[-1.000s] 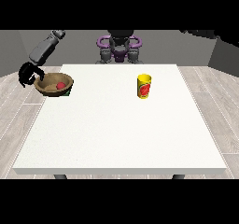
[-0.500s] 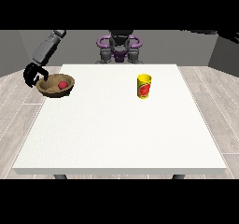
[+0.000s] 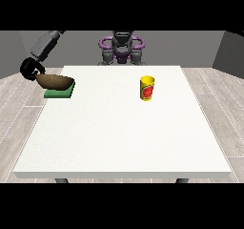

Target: Pick the cup and pour the ball into the bowl, then pick the bowl and place it on the pad

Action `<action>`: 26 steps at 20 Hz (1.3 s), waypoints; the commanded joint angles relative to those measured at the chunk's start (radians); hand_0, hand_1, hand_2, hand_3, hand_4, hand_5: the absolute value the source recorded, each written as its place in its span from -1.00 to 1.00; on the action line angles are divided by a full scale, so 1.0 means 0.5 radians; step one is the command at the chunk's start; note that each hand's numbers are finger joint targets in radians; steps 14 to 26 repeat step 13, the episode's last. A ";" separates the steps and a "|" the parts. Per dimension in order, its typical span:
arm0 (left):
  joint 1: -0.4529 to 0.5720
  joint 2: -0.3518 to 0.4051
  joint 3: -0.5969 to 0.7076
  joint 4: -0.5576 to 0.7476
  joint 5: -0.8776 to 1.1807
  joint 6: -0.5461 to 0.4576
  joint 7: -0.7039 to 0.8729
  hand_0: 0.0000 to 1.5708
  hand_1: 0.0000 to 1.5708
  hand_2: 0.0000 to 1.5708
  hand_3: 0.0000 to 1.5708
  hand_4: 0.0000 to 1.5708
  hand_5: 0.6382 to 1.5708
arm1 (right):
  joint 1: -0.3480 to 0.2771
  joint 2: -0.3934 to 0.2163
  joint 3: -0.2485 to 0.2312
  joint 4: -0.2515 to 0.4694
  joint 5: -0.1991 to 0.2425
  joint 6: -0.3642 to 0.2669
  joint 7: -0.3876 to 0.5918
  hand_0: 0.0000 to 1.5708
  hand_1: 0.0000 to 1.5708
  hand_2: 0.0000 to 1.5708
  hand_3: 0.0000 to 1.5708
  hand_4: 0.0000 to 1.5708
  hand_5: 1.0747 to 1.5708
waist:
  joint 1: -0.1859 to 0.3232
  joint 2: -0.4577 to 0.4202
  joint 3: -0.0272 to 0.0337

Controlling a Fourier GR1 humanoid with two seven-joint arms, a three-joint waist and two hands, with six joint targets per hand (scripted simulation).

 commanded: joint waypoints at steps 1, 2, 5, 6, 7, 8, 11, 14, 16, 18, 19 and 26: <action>-0.053 0.113 0.047 0.023 0.063 -0.043 0.039 -1.00 -1.00 -1.00 -1.00 -0.17 0.93 | -0.048 -0.129 -0.045 0.074 -0.026 -0.016 0.133 0.31 0.31 0.26 -0.12 -1.00 0.96 | 0.040 0.076 0.002; 0.020 -0.018 -0.045 0.038 -0.015 -0.033 -0.017 -1.00 -1.00 -1.00 -1.00 -0.18 0.93 | -0.006 -0.050 0.039 0.030 0.039 -0.090 0.189 -0.15 -0.15 -0.62 -0.33 -1.00 0.85 | 0.020 -0.075 0.000; -0.031 0.047 0.029 -0.015 0.070 0.000 0.014 -1.00 -1.00 -1.00 -1.00 -0.12 0.95 | -0.014 -0.081 -0.006 0.053 0.014 -0.074 0.054 -1.00 -1.00 -1.00 -1.00 -1.00 0.70 | 0.026 0.027 0.002; -0.054 0.086 0.020 -0.032 0.139 -0.046 0.109 -1.00 -1.00 -1.00 -1.00 -0.03 0.94 | -0.047 -0.113 -0.026 0.078 0.000 -0.096 0.108 -1.00 -1.00 -1.00 -1.00 -1.00 0.65 | 0.047 0.012 0.002; -0.056 -0.068 -0.058 -0.233 0.208 0.036 0.210 -1.00 -1.00 -1.00 -1.00 0.11 0.97 | -0.077 -0.190 -0.030 0.137 0.003 -0.047 0.217 -1.00 -1.00 -1.00 -1.00 -1.00 0.65 | 0.063 -0.099 0.006; -0.046 -0.155 -0.185 -0.273 0.207 0.083 0.348 -1.00 -1.00 -1.00 -1.00 0.25 1.00 | -0.049 -0.101 0.048 0.117 0.064 -0.097 0.256 -1.00 -1.00 -1.00 -1.00 -1.00 0.60 | 0.014 -0.307 0.005; 0.051 -0.271 -0.256 -0.169 0.074 0.196 0.318 -1.00 -1.00 -1.00 -1.00 0.25 1.00 | -0.136 -0.158 0.082 -0.021 0.049 0.086 0.324 -1.00 -1.00 -1.00 -1.00 -0.44 -0.27 | -0.078 -0.572 -0.004; 0.104 -0.296 -0.307 -0.067 0.021 0.164 0.328 -1.00 -1.00 -1.00 -1.00 0.25 1.00 | -0.226 0.057 0.117 -0.133 0.031 0.034 0.292 -1.00 -1.00 -1.00 -1.00 -0.11 -0.42 | -0.127 -0.734 -0.009; 0.104 -0.296 -0.307 -0.067 0.021 0.164 0.328 -1.00 -1.00 -1.00 -1.00 0.25 1.00 | -0.226 0.057 0.117 -0.133 0.031 0.034 0.292 -1.00 -1.00 -1.00 -1.00 -0.11 -0.42 | -0.127 -0.734 -0.009; 0.104 -0.296 -0.307 -0.067 0.021 0.164 0.328 -1.00 -1.00 -1.00 -1.00 0.25 1.00 | -0.226 0.057 0.117 -0.133 0.031 0.034 0.292 -1.00 -1.00 -1.00 -1.00 -0.11 -0.42 | -0.127 -0.734 -0.009; 0.104 -0.296 -0.307 -0.067 0.021 0.164 0.328 -1.00 -1.00 -1.00 -1.00 0.25 1.00 | -0.226 0.057 0.117 -0.133 0.031 0.034 0.292 -1.00 -1.00 -1.00 -1.00 -0.11 -0.42 | -0.127 -0.734 -0.009; 0.104 -0.296 -0.307 -0.067 0.021 0.164 0.328 -1.00 -1.00 -1.00 -1.00 0.25 1.00 | -0.226 0.057 0.117 -0.133 0.031 0.034 0.292 -1.00 -1.00 -1.00 -1.00 -0.11 -0.42 | -0.127 -0.734 -0.009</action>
